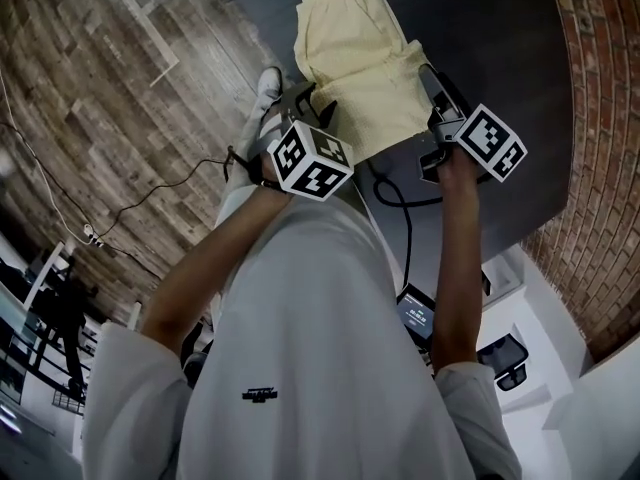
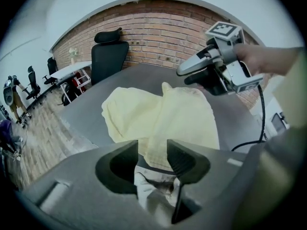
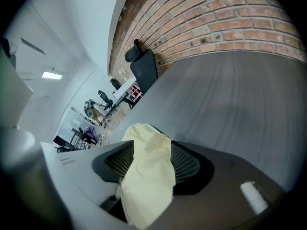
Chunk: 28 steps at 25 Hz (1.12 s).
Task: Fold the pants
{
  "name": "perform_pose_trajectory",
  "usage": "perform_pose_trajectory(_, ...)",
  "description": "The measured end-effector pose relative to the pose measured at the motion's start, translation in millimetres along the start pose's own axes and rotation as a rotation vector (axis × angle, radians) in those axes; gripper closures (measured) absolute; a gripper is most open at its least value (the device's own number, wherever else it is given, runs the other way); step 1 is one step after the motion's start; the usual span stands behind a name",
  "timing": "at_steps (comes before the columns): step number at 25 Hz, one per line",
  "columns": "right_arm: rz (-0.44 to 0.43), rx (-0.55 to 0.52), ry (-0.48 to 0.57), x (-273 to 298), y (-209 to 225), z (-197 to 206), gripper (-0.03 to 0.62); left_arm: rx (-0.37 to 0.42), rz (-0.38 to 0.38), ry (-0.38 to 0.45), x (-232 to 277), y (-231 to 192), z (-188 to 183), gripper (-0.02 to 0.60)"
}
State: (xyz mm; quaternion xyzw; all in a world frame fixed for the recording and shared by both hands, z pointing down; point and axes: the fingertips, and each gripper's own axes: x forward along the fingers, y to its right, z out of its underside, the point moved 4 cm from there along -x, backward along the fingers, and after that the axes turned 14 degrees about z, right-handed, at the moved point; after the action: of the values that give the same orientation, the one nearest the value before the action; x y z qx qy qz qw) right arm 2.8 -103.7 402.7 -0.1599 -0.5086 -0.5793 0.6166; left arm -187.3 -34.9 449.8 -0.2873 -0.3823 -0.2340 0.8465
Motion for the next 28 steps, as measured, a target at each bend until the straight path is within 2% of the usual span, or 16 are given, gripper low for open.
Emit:
perform_pose_trajectory(8,0.01,-0.04,0.007,-38,39,17,0.345,0.035,0.028,0.033,-3,58,4,0.39)
perform_pose_trajectory(16,-0.013,-0.079,-0.001,-59,66,35,0.345,0.054,0.022,0.055,8,113,12,0.388)
perform_pose_trajectory(22,-0.021,-0.068,-0.025,-68,91,52,0.345,0.088,0.038,0.018,25,148,24,0.357)
perform_pose_trajectory(28,-0.022,-0.053,-0.055,-65,107,65,0.345,0.114,0.031,-0.037,48,158,37,0.345)
